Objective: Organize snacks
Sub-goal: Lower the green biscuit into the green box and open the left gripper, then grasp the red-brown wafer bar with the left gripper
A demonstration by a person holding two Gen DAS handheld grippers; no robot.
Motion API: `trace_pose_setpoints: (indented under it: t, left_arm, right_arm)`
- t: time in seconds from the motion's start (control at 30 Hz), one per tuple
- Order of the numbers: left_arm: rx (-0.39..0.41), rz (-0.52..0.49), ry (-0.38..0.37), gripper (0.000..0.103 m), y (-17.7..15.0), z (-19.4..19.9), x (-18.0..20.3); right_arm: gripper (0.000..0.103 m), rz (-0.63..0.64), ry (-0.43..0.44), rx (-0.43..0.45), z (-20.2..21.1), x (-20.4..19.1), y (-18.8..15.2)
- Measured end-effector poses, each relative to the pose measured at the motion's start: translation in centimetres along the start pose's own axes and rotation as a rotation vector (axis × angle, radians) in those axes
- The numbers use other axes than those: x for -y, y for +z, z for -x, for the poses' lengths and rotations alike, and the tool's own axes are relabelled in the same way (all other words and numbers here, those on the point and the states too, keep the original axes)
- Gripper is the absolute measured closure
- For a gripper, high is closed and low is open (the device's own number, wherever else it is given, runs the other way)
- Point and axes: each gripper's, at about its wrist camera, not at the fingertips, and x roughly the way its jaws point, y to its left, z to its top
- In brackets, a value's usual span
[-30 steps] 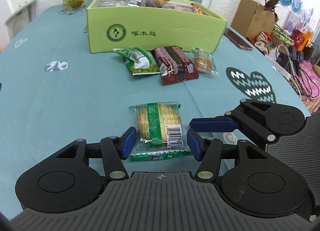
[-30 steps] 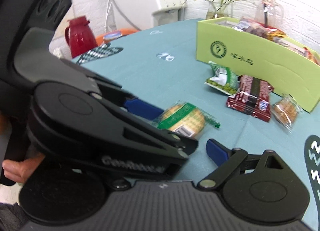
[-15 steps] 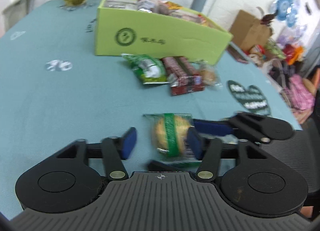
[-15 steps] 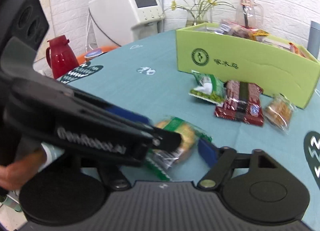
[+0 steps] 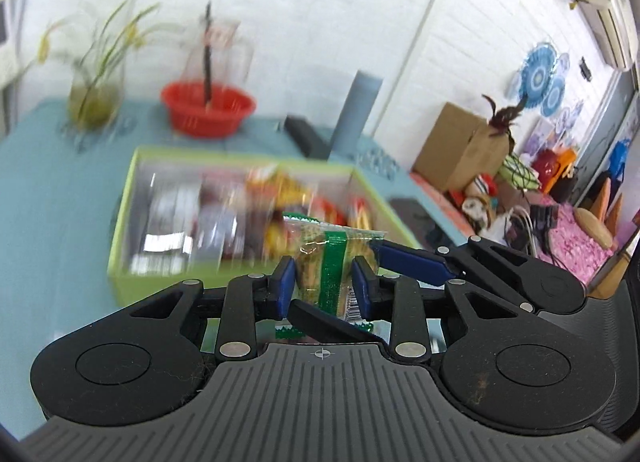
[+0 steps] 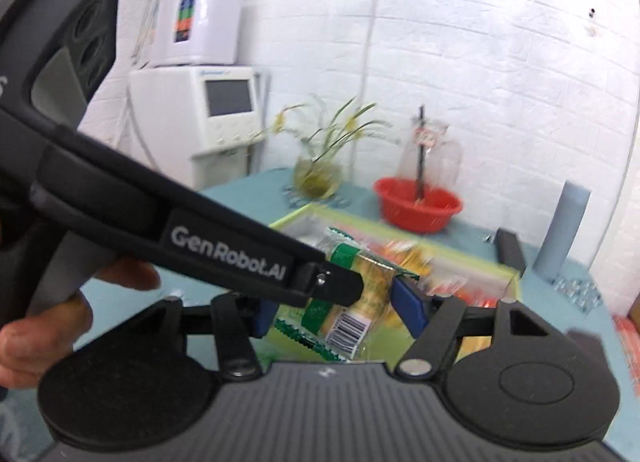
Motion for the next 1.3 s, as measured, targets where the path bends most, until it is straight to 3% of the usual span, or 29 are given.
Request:
trace_pose_setpoints:
  t: [0.17,0.23,0.3,0.33,0.47,0.6,0.77,0.9,0.93,1.07,1.3]
  left_arm:
    - [-0.021,-0.035,0.017,0.094,4.1,-6.0,0.1]
    - [-0.004,-0.024,0.026,0.086,4.5,-7.0,-0.4]
    - [0.044,-0.037,0.073,0.056,4.4,-6.4,-0.4]
    - [0.079,-0.050,0.082,0.052,4.2,-5.6,-0.4]
    - [0.140,-0.089,0.081,0.047,2.9,-2.2,0.0]
    - [0.120,-0.086,0.073,0.043,-0.4,0.0,0.0]
    - [-0.063,-0.046,0.037,0.049,-5.9,-2.1,-0.5]
    - [-0.205,-0.011,0.049,0.082,-7.7,-5.8,-1.4]
    - [-0.228,-0.007,0.049,0.084,-7.9,-6.4,-1.5]
    - [-0.251,0.030,0.015,0.089,-8.6,-5.7,-1.7]
    - [-0.251,0.066,-0.025,0.088,-13.0,-0.8,0.1]
  right_arm:
    - [0.025,-0.044,0.001,-0.044,-4.8,4.8,1.6]
    - [0.020,-0.071,0.001,-0.060,-5.8,6.0,1.4]
    - [0.012,-0.087,0.011,-0.024,-5.0,6.4,1.2]
    - [0.011,-0.087,0.015,-0.004,-4.2,6.4,1.1]
    - [0.010,-0.078,0.027,0.043,-0.7,5.6,-0.1]
    - [0.010,-0.087,0.096,-0.029,0.8,3.5,-3.5]
    - [0.011,-0.096,0.148,-0.191,-1.7,0.7,-8.2]
    - [0.011,-0.089,0.165,-0.253,-4.5,0.2,-9.4]
    - [0.011,-0.084,0.167,-0.265,-4.8,0.1,-9.5]
    - [0.010,-0.078,0.162,-0.262,-3.3,-1.0,-9.8]
    - [0.010,-0.122,0.163,-0.247,3.0,-4.4,-12.1]
